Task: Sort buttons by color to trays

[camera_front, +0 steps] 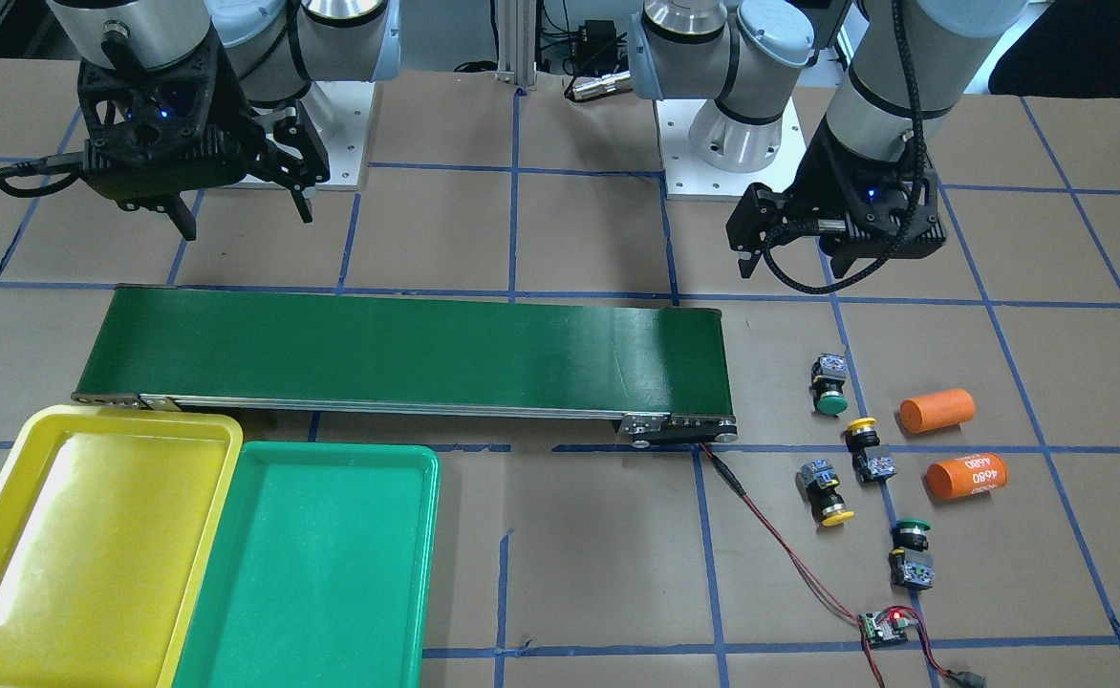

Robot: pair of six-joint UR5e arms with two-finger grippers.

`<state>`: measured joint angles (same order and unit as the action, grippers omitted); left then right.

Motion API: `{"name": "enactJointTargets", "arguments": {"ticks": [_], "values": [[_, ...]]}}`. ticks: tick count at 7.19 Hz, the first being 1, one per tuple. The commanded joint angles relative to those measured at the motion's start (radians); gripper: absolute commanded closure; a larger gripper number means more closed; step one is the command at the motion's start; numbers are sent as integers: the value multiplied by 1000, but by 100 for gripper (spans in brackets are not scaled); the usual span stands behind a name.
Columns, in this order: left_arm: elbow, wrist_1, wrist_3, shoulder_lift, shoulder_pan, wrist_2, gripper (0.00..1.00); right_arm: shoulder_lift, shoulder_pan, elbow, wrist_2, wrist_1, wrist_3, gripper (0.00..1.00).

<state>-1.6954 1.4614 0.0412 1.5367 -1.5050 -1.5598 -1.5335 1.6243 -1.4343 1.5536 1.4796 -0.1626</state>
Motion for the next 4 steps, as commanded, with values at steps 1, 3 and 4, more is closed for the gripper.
{"name": "enactJointTargets", "arguments": {"ticks": [1,3,4], "values": [[13,-42,-6,5,12,7,0,0,0,0,-1,-1,0,0],[-1,-50,-9,8,12,-5,0,0,0,0,0,1,0,0],[-4,-52,0,8,12,-6,0,0,0,0,0,-1,0,0]]}}
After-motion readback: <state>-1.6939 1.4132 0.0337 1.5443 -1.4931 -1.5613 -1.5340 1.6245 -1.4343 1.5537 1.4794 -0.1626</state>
